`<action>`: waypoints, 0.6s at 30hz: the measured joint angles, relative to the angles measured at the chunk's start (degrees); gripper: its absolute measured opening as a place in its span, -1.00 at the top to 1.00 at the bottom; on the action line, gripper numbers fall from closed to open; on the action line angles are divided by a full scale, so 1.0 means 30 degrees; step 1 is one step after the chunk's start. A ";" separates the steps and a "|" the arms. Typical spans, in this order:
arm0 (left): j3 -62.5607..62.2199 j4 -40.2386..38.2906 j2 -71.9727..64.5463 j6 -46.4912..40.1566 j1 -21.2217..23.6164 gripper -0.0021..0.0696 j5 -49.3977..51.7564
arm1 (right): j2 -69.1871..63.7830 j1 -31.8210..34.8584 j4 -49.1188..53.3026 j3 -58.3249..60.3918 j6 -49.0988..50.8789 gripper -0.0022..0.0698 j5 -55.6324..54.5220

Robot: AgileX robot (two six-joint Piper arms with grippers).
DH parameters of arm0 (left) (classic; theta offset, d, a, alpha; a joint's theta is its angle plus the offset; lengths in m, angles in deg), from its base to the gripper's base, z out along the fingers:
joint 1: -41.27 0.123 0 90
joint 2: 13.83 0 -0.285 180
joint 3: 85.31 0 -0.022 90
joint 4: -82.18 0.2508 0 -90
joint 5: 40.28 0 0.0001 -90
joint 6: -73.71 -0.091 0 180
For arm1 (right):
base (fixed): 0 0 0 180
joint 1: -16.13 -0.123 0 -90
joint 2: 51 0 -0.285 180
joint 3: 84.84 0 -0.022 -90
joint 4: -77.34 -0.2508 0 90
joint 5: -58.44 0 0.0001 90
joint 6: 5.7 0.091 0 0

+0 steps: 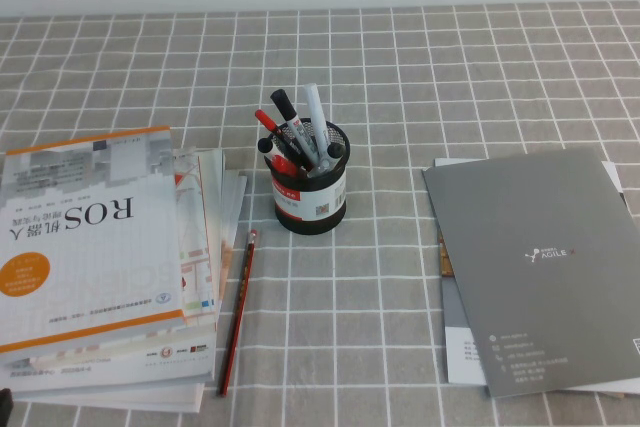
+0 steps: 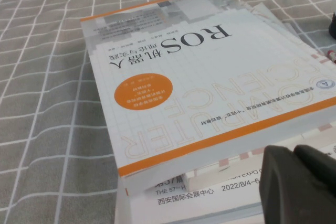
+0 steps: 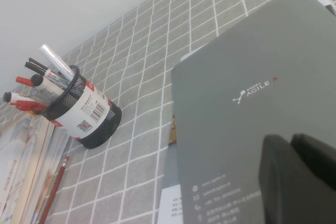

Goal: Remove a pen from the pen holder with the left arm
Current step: 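Take a marker out of the pen holder and lay it on the table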

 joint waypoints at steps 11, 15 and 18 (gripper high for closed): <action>0.0000 -0.0133 0.0000 0.0000 0.0000 0.94 0.0000 | 0.0000 0.0000 0.0000 0.0000 0.0000 0.97 0.0000; 0.0000 -0.0133 0.0000 0.0000 0.0000 0.94 0.0000 | 0.0000 0.0000 0.0000 0.0000 0.0000 0.97 0.0000; 0.0000 -0.0133 0.0000 0.0000 0.0000 0.94 0.0014 | 0.0000 0.0000 0.0000 0.0000 0.0000 0.97 0.0000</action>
